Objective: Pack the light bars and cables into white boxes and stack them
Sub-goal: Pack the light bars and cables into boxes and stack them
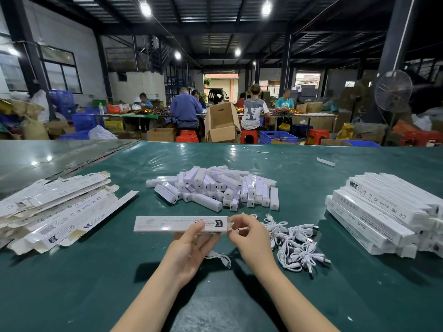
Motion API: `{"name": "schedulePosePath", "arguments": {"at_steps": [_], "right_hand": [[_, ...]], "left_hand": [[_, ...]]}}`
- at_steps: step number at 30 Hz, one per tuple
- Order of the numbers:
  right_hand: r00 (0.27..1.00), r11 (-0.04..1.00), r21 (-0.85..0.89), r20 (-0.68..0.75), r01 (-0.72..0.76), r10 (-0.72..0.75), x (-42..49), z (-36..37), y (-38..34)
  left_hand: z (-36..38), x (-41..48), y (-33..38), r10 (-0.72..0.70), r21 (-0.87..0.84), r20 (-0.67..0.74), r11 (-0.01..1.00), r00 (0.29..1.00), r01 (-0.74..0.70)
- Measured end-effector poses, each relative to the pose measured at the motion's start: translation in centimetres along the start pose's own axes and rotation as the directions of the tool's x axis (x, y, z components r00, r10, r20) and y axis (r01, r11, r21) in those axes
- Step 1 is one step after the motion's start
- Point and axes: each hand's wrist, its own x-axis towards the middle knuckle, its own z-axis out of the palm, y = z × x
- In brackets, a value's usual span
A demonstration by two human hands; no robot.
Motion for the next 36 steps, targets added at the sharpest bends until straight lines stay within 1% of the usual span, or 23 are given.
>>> {"name": "schedulePosePath", "arguments": {"at_steps": [3,5,8,12,14,18,21,22,23,24,25,26,27,28,30,36], "right_hand": [[0.996,0.977,-0.199,-0.003,0.083,-0.086,-0.2,0.1,0.1],[0.988,0.953,-0.265,0.014,0.150,-0.151,-0.4,0.2,0.0],[0.975,0.925,-0.310,0.048,0.220,-0.216,-0.6,0.4,-0.2],[0.964,0.910,-0.323,0.043,0.260,-0.261,-0.8,0.2,-0.5],[0.967,0.918,-0.308,0.035,0.251,-0.253,-0.8,0.1,-0.3],[0.990,0.984,-0.128,-0.053,0.123,-0.130,-0.8,0.1,-0.4],[0.985,0.984,-0.104,-0.078,0.147,-0.156,-0.7,0.2,-0.5],[0.986,0.988,-0.080,-0.084,0.134,-0.141,-0.7,0.2,-0.5],[0.991,0.994,-0.027,-0.081,0.105,-0.106,-0.6,0.1,-0.5],[0.997,0.996,0.068,-0.062,0.058,-0.054,-0.4,0.1,-0.5],[1.000,0.981,0.195,-0.029,0.004,0.002,-0.3,0.0,-0.5],[0.999,0.942,0.332,0.014,-0.052,0.051,-0.1,0.0,-0.6],[0.994,0.885,0.453,0.056,-0.106,0.091,0.0,0.0,-0.6],[0.989,0.832,0.536,0.084,-0.147,0.121,0.1,0.0,-0.6],[0.983,0.783,0.595,0.093,-0.182,0.158,0.2,0.1,-0.5],[0.973,0.712,0.665,0.108,-0.225,0.206,0.3,0.0,-0.3]], "left_hand": [[0.1,-0.1,0.0,0.021,0.019,0.002,1.000,1.000,-0.021],[0.0,-0.1,-0.2,0.050,0.023,-0.001,0.998,0.999,-0.050],[-0.1,-0.1,-0.3,0.066,0.029,0.007,0.997,0.998,-0.066],[-0.2,-0.1,-0.3,0.049,0.047,0.023,0.998,0.999,-0.050],[-0.1,0.0,-0.4,0.049,0.045,0.023,0.998,0.999,-0.050],[-0.2,0.1,-0.5,0.056,0.033,0.014,0.998,0.998,-0.057],[-0.2,0.1,-0.5,0.063,0.044,0.012,0.997,0.998,-0.063],[-0.2,0.2,-0.6,0.067,0.050,0.006,0.996,0.998,-0.067],[-0.2,0.2,-0.6,0.073,0.055,0.000,0.996,0.997,-0.073],[-0.2,0.3,-0.6,0.079,0.059,-0.008,0.995,0.997,-0.079],[-0.2,0.3,-0.5,0.085,0.057,-0.015,0.995,0.996,-0.084],[-0.3,0.3,-0.5,0.090,0.053,-0.019,0.995,0.996,-0.089],[-0.3,0.3,-0.5,0.094,0.049,-0.017,0.994,0.995,-0.093],[-0.3,0.3,-0.5,0.095,0.045,-0.012,0.995,0.995,-0.094],[-0.2,0.3,-0.6,0.088,0.042,0.002,0.995,0.996,-0.088],[-0.2,0.2,-0.8,0.070,0.032,-0.002,0.997,0.998,-0.070]]}}
